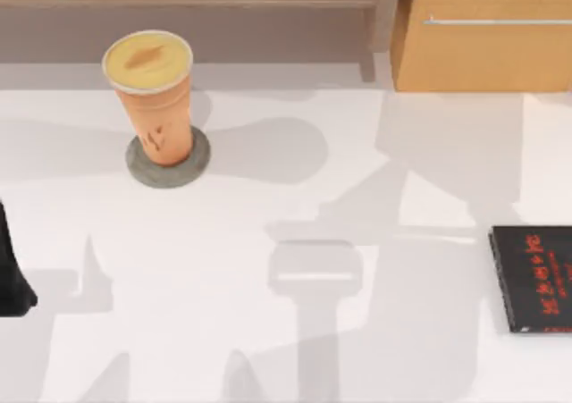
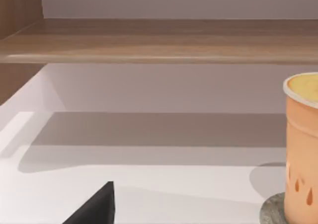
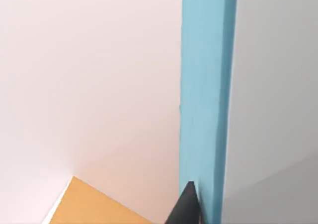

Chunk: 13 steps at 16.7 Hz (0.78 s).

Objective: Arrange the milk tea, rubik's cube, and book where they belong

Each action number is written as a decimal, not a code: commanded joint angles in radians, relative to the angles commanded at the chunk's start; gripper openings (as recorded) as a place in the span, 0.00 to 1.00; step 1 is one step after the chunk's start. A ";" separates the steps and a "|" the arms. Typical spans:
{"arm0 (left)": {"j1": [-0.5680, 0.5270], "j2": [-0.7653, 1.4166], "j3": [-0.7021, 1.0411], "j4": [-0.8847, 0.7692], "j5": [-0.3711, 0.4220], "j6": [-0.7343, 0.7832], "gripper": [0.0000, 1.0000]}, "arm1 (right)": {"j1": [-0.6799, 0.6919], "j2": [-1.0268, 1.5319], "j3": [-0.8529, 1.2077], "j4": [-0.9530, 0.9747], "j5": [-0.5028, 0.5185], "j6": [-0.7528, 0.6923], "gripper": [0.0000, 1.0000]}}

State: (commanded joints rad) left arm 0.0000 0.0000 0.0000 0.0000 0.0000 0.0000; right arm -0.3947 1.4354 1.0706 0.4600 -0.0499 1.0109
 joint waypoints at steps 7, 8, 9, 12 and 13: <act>0.000 0.000 0.000 0.000 0.000 0.000 1.00 | 0.143 -0.192 -0.419 -0.012 0.158 0.307 0.00; 0.000 0.000 0.000 0.000 0.000 0.000 1.00 | 0.185 -0.221 -0.504 -0.012 0.177 0.339 0.00; 0.000 0.000 0.000 0.000 0.000 0.000 1.00 | 0.232 -0.250 -0.591 -0.012 0.195 0.375 0.00; 0.000 0.000 0.000 0.000 0.000 0.000 1.00 | 0.384 -0.347 -0.829 -0.011 0.234 0.502 0.00; 0.000 0.000 0.000 0.000 0.000 0.000 1.00 | 0.429 -0.379 -0.894 -0.010 0.242 0.536 0.00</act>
State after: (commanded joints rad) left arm 0.0000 0.0000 0.0000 0.0000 0.0000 0.0000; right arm 0.0345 1.0560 0.1763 0.4496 0.1924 1.5468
